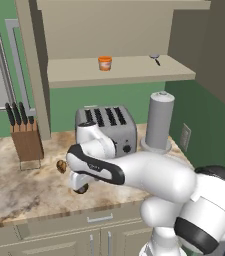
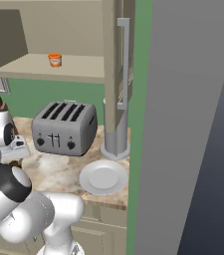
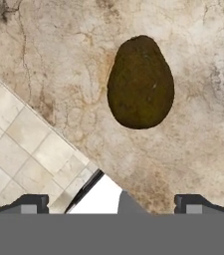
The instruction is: Pick the avocado and bread from the counter and place them on the plate. Then pick the jam from the cabinet and place it next to the plate. Lastly close the cabinet door.
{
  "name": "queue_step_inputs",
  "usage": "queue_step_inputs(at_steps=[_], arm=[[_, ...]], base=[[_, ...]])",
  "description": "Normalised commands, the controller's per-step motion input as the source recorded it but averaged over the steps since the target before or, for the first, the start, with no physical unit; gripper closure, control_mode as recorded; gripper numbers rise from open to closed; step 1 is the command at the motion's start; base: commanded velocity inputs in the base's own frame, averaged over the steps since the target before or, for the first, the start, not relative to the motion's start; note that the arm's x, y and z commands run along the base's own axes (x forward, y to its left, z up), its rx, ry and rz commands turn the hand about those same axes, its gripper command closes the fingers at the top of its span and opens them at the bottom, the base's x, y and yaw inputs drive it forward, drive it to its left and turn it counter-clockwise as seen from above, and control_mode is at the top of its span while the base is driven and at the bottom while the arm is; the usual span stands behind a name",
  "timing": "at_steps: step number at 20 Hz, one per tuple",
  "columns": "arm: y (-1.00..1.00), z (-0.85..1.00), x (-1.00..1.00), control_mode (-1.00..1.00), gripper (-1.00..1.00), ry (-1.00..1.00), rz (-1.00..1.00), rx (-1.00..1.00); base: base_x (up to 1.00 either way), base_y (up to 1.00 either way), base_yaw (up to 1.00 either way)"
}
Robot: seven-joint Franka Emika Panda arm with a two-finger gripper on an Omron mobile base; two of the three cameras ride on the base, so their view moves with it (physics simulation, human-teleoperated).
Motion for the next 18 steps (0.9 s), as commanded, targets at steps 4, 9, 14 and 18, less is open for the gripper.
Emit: queue_step_inputs(at_steps=[4, 9, 14, 18], arm=[[0.10, -0.11, 0.16, -1.00, -1.00, 0.00, 0.00, 0.00], [0.10, -0.09, 0.16, -1.00, -1.00, 0.00, 0.00, 0.00], [0.10, -0.11, 0.15, -1.00, -1.00, 0.00, 0.00, 0.00], [0.09, -0.14, 0.09, -1.00, -1.00, 0.00, 0.00, 0.00]], base=[[0.00, 0.00, 0.00], [0.00, 0.00, 0.00], [0.00, 0.00, 0.00], [0.00, 0.00, 0.00]])
